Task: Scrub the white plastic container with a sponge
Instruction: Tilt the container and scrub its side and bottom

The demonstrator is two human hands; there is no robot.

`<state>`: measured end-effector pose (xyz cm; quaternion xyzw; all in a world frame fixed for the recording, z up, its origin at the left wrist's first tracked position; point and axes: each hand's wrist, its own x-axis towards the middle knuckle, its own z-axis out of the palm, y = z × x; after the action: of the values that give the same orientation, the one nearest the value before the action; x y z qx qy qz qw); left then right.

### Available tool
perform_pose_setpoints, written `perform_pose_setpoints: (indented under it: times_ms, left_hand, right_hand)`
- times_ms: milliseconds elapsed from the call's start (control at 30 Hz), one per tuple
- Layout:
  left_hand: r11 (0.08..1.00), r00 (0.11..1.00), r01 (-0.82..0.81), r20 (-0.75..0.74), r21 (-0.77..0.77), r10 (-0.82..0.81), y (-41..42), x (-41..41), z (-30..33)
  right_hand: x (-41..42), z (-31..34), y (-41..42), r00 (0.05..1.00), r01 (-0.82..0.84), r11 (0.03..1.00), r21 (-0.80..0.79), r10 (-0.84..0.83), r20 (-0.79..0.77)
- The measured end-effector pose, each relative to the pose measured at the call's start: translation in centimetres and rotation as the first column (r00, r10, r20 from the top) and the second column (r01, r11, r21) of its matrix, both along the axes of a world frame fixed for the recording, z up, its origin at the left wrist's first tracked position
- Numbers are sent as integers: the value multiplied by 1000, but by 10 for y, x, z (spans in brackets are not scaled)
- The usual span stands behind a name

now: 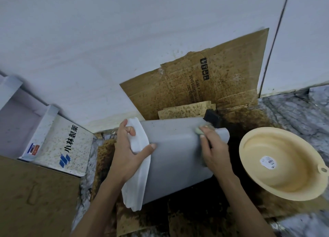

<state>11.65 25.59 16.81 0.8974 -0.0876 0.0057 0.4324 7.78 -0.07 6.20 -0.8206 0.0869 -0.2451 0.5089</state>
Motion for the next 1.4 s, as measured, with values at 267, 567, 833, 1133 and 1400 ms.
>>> perform_pose_setpoints:
  times_ms: [267, 567, 833, 1133, 1400]
  left_hand:
    - [999, 999, 20, 28, -32, -19, 6, -17, 2]
    - [999, 999, -11, 52, 40, 9, 12, -26, -2]
    - [996, 999, 12, 31, 84, -14, 13, -26, -2]
    - [999, 996, 49, 68, 23, -51, 16, -27, -2]
    - [998, 996, 69, 56, -7, -69, 13, -25, -5]
  right_hand:
    - [23, 78, 74, 896, -443, 868, -225, 421, -142]
    - [55, 102, 79, 742, -546, 835, 66, 518, -425]
    - [0, 64, 81, 890, -456, 833, -314, 415, -189]
    - [59, 80, 101, 857, -474, 820, -322, 344, -384]
    - [-6, 64, 87, 830, -548, 790, -274, 553, -65]
